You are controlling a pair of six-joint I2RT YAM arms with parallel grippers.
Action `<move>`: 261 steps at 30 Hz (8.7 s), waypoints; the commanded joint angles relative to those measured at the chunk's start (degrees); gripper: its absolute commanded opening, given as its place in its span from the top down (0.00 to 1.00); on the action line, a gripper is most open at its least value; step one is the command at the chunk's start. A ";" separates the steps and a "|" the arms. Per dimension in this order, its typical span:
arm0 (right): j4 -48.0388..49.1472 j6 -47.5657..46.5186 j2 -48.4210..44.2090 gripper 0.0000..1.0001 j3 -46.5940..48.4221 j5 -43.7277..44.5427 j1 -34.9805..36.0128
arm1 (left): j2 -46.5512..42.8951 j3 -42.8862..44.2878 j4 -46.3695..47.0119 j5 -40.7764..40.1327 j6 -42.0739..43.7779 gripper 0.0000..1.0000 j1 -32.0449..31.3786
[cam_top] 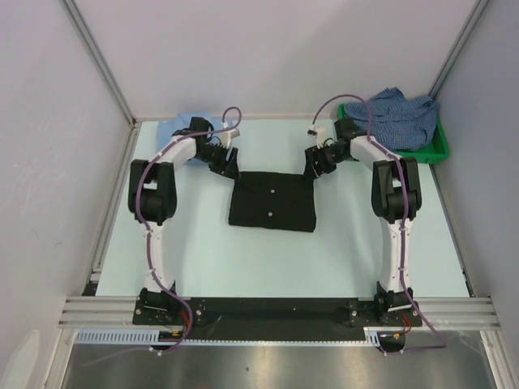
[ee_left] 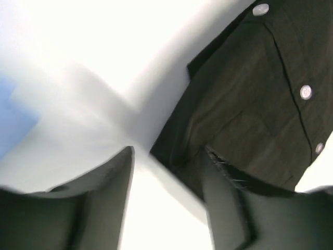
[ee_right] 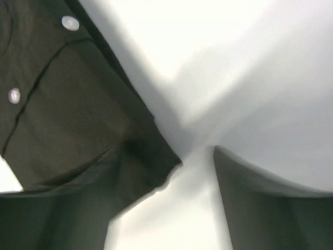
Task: Fold and stack the long sleeve shirts
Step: Fold the shirt
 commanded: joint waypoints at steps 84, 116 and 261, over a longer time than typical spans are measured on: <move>54.40 65.26 -3.73 0.07 -20.62 -25.24 2.22 | -9.48 -28.13 59.76 12.16 -61.82 0.01 -6.65; -0.54 -6.71 -15.47 0.29 -2.84 8.43 20.05 | -44.52 -54.64 44.21 4.40 -45.07 0.01 15.85; 44.82 79.33 -23.15 0.33 -52.44 2.63 2.65 | -39.33 -28.09 7.19 -6.84 -13.23 0.16 -10.35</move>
